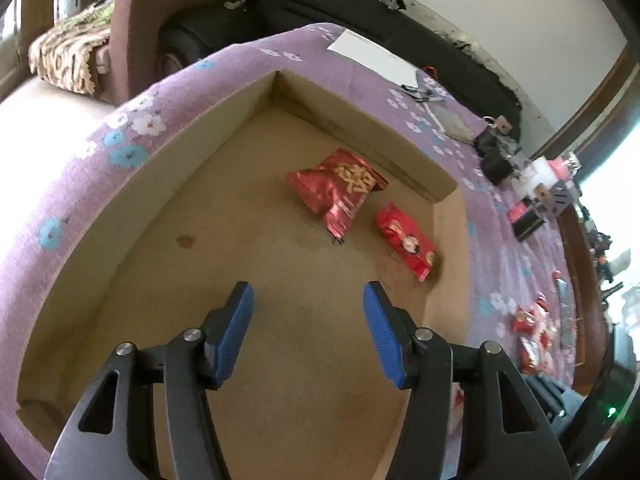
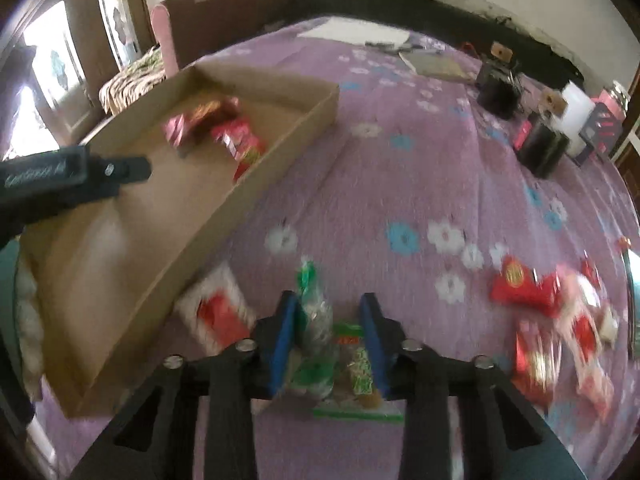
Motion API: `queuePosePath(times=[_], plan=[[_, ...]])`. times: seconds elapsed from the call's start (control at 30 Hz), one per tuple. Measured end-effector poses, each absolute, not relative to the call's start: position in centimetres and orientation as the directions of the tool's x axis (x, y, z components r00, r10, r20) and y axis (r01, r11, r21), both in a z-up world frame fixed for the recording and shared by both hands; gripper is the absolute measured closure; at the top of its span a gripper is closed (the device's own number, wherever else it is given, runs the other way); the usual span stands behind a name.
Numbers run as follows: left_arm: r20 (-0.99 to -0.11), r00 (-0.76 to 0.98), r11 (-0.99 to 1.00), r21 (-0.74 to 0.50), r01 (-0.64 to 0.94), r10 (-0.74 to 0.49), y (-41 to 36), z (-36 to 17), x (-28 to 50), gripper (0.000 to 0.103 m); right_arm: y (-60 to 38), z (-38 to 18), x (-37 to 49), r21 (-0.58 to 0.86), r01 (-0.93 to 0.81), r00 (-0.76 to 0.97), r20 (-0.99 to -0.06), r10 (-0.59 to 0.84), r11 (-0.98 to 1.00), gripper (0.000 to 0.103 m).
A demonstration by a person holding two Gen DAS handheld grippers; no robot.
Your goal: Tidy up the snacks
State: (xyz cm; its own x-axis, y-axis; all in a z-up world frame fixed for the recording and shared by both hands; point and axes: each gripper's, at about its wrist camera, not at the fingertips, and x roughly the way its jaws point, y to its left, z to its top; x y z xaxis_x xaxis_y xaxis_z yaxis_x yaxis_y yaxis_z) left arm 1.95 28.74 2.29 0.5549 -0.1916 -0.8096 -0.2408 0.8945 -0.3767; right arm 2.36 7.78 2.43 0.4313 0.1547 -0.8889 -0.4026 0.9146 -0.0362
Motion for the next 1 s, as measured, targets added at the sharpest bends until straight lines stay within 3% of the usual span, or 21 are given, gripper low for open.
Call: queuePosePath(times=[0.23,0.5,0.67,0.83,0.87,1.0], plan=[[-0.738,0.615,0.883,-0.448,-0.139,-0.277,28.2,4.9,-1.9,0.047,4.2,2.8,-1.8,-0.074,-0.401,0.379,-0.921,0.092,0.913,0.076],[-0.661,0.672,0.867,-0.495,-0.056,-0.334,27.0,7.9,-6.9,0.047,5.2,5.9,-1.5,0.109,-0.458,0.426,-0.844,0.325,0.882,0.067],[-0.658,0.68,0.883,-0.468,-0.033,-0.323,26.4,8.8,-8.5,0.047,10.1,4.1,0.0,0.054,-0.527,0.405,-0.861,0.307,0.848,0.066],[-0.656,0.679,0.887,-0.461,-0.016,-0.328,25.9,9.1,-9.3,0.047,10.1,2.8,0.1,0.091,-0.5,0.38,-0.871,0.312,0.862,0.073],[-0.657,0.68,0.892,-0.452,-0.009,-0.326,25.6,9.2,-9.4,0.047,9.7,2.8,0.0,0.091,-0.487,0.377,-0.876,0.302,0.869,0.083],[-0.654,0.673,0.898,-0.439,0.035,-0.346,23.7,9.3,-10.1,0.047,6.8,2.8,-2.0,0.106,-0.401,0.348,-0.901,0.258,0.91,0.083]])
